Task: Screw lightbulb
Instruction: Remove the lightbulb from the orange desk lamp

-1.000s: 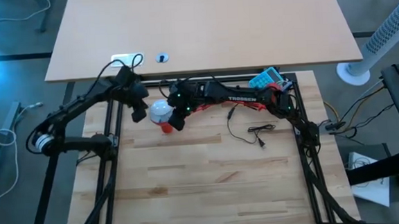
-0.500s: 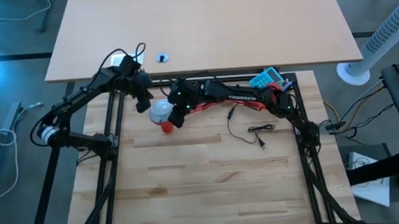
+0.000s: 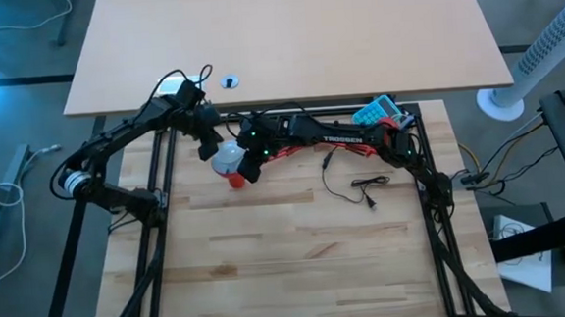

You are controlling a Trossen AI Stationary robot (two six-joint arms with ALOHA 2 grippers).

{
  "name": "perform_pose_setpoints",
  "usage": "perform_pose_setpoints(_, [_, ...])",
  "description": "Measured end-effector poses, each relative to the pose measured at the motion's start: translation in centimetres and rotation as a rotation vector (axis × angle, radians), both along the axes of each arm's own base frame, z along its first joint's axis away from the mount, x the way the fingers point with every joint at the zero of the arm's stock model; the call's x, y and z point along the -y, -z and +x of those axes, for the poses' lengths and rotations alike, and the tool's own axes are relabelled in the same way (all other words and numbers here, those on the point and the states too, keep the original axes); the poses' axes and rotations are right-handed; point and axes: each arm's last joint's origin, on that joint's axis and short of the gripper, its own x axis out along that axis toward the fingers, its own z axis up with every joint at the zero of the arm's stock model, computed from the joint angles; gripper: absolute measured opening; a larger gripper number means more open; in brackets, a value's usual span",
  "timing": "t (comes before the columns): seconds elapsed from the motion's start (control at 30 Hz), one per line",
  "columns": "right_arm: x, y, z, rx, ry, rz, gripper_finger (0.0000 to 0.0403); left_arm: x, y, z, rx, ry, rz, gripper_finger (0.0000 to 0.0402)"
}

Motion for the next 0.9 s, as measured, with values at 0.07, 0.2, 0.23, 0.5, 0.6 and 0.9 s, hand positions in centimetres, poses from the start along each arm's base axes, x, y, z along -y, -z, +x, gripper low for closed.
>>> perform_pose_setpoints(0.07, [0.2,0.0,0.0,-0.001,0.003,-0.013,0.0,0.2,-0.1,-0.2,-0.007,-0.004,-0.012,0.0])
perform_pose_setpoints(0.2, [0.6,0.0,-0.1,-0.006,0.017,-0.047,0.0,0.8,-0.4,-0.5,-0.01,-0.007,-0.019,0.0])
perform_pose_setpoints(0.23, [0.8,0.0,-0.2,-0.007,0.018,-0.049,0.0,1.0,-0.6,-0.6,-0.005,-0.011,-0.015,0.0])
perform_pose_setpoints(0.5, [2.4,0.4,-0.5,-0.027,0.056,-0.054,0.0,3.0,-1.1,-1.8,0.007,-0.012,-0.029,0.0])
perform_pose_setpoints(0.6, [2.9,0.4,-0.6,-0.032,0.086,-0.074,0.0,3.8,-0.9,-2.3,0.005,0.005,-0.045,0.0])
perform_pose_setpoints(0.9, [1.4,0.5,-0.4,-0.033,0.061,0.011,0.0,4.2,0.1,-3.0,-0.047,-0.017,0.026,0.0])
